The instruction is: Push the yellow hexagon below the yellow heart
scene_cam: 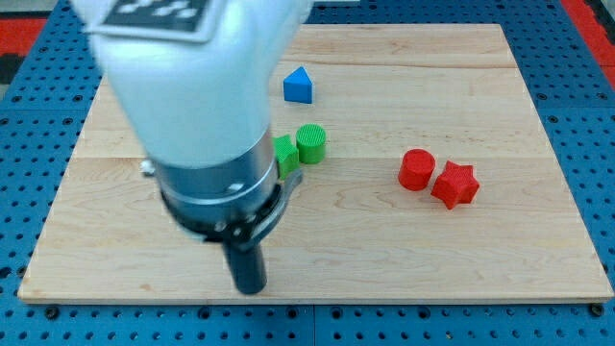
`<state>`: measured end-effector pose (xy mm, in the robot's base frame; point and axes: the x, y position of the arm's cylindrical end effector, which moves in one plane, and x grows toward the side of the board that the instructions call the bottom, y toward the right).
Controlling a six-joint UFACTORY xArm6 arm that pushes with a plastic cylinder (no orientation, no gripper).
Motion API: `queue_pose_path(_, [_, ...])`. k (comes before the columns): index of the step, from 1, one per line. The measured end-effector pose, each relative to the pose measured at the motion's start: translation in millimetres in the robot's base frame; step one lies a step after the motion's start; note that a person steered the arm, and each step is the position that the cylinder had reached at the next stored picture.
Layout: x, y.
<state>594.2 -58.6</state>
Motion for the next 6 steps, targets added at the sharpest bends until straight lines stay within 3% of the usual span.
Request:
queue_pose_path(1, [-74.8,-18.6])
queue_pose_path(2, [-81.9,-108.0])
queue_pose_path(3, [-1.5,-79.3])
queue_pose_path(4, [24.2,-113.1])
queue_pose_path(6, [-44.6,-158.1])
